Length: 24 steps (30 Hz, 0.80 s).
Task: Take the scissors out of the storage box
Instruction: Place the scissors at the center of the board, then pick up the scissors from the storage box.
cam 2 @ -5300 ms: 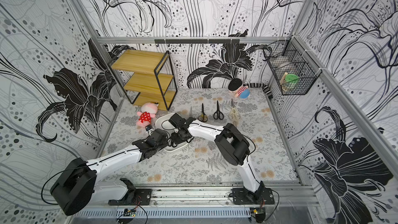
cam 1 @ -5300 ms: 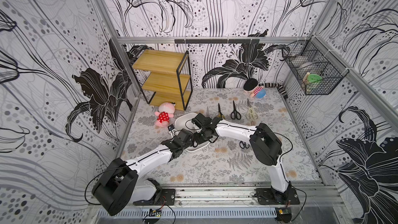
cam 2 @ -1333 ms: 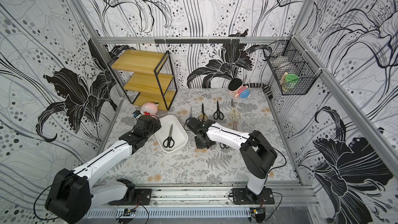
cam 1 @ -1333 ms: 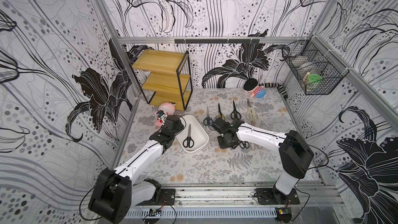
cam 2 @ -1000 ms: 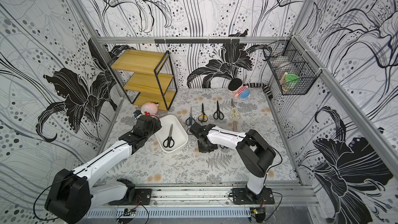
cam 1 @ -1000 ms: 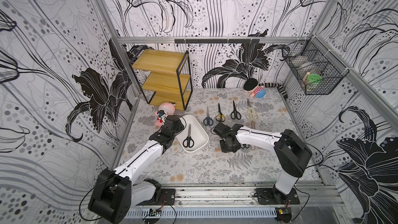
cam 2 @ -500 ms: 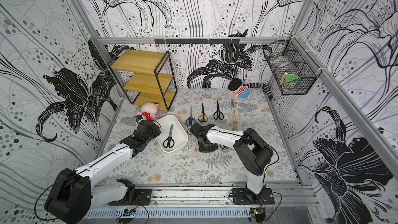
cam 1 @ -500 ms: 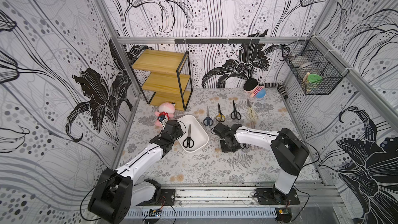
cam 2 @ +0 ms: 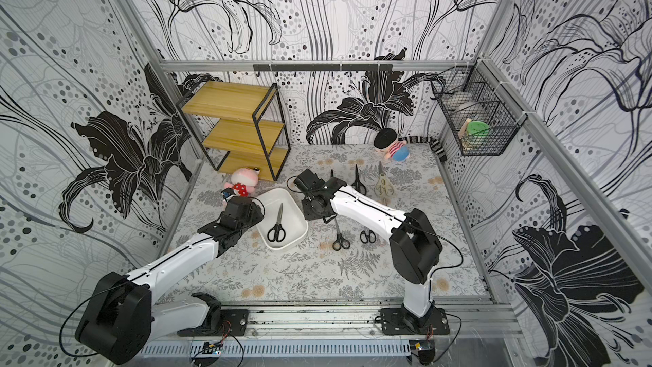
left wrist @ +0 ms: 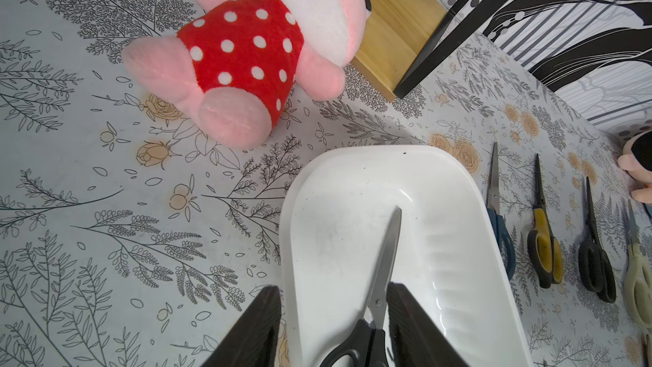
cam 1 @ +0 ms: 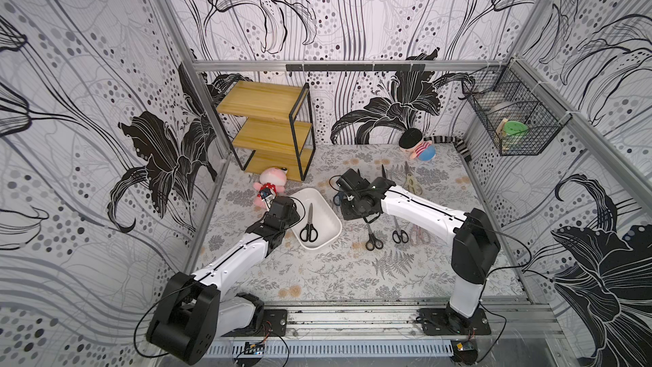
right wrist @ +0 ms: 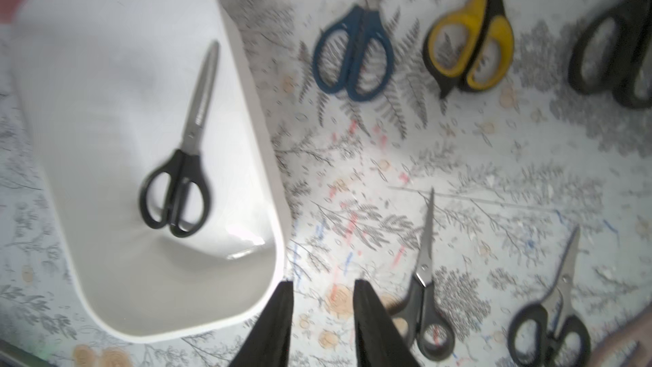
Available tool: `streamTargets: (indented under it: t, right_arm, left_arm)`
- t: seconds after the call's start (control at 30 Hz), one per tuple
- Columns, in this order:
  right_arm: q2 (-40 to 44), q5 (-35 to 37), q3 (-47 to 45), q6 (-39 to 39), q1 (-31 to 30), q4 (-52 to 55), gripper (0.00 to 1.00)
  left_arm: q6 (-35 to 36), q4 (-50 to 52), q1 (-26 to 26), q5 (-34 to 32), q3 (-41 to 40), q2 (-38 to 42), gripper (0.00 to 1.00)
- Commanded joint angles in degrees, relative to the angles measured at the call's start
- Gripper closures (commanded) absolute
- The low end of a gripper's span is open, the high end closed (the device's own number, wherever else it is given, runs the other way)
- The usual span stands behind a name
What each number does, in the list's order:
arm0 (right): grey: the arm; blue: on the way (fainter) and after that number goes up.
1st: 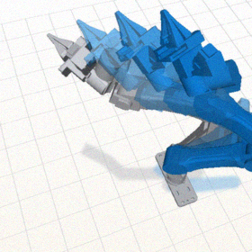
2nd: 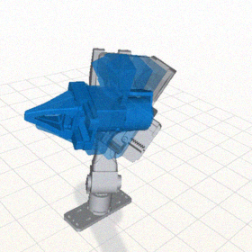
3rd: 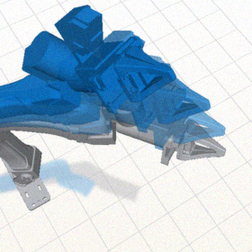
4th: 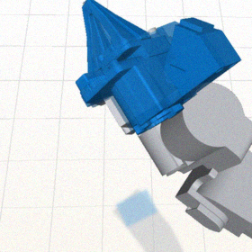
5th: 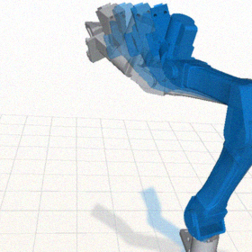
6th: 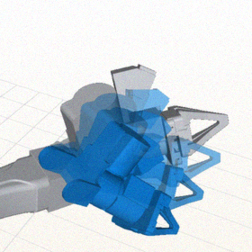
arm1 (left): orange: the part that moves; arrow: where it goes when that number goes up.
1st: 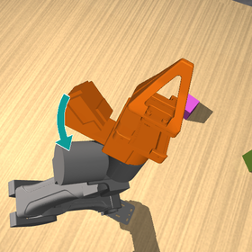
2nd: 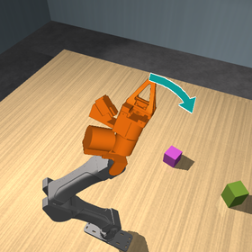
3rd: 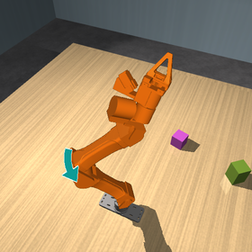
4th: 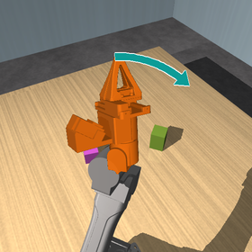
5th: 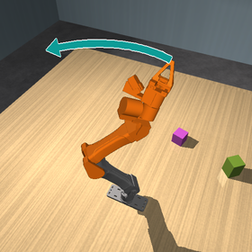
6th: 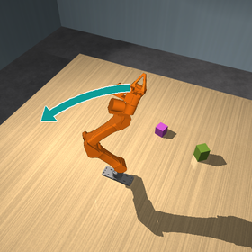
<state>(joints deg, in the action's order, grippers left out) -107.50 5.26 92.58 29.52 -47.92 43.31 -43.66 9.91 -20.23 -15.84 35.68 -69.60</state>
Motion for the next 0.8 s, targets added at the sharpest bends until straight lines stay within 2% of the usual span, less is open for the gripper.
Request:
streamTargets:
  t: [0.0, 0.17, 0.3, 0.77]
  right_arm:
    - [-5.41, -3.17, 5.77, -4.63, -1.28, -0.24, 0.66]
    - [-13.24, -4.24, 14.74, -7.29, -3.65, 1.54, 0.67]
    - [-17.48, -4.49, 18.15, -8.74, -5.32, 2.2, 0.67]
    - [-22.92, -4.65, 17.39, -7.69, -8.32, 2.65, 0.67]
  left_arm:
    - [-1.06, -0.66, 0.92, -0.6, 0.27, 2.18, 0.47]
    - [-2.51, 1.17, 1.91, -0.62, -2.27, 4.61, 0.47]
    - [-3.87, 1.95, 2.55, -0.78, -4.84, 7.45, 0.47]
    - [-7.16, 4.24, 3.44, -1.49, -6.5, 10.98, 0.47]
